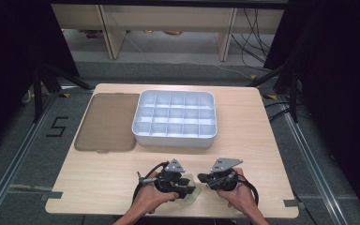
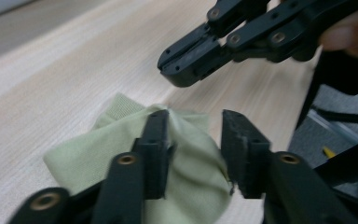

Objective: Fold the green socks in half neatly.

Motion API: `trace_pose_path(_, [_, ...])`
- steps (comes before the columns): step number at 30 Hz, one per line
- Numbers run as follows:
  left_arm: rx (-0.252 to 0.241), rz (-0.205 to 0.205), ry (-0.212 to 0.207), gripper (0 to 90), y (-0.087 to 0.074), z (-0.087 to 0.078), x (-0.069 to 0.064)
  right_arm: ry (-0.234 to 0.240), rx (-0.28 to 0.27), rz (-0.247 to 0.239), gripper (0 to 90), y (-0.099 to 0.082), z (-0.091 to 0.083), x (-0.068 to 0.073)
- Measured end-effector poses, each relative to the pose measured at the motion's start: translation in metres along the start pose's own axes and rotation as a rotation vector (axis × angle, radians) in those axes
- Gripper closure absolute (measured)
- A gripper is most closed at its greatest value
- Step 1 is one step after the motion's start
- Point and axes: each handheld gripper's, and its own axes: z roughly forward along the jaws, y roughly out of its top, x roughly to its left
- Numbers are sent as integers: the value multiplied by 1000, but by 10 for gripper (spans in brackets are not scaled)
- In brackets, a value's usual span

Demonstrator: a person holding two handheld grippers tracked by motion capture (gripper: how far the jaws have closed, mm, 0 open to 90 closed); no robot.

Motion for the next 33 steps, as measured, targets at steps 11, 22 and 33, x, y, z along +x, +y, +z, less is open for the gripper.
trace_pose_path(11, [-54, 8, 46, 763, 1, -43, 17, 13, -64, 17, 861, 5, -13, 5])
trace_pose_path(22, [38, 3, 77, 877, -24, -30, 26, 72, -58, -50, 859, 15, -10, 32])
trace_pose_path(33, [167, 103, 108, 870, -32, -19, 28, 65, 73, -134, 858, 9, 15, 57])
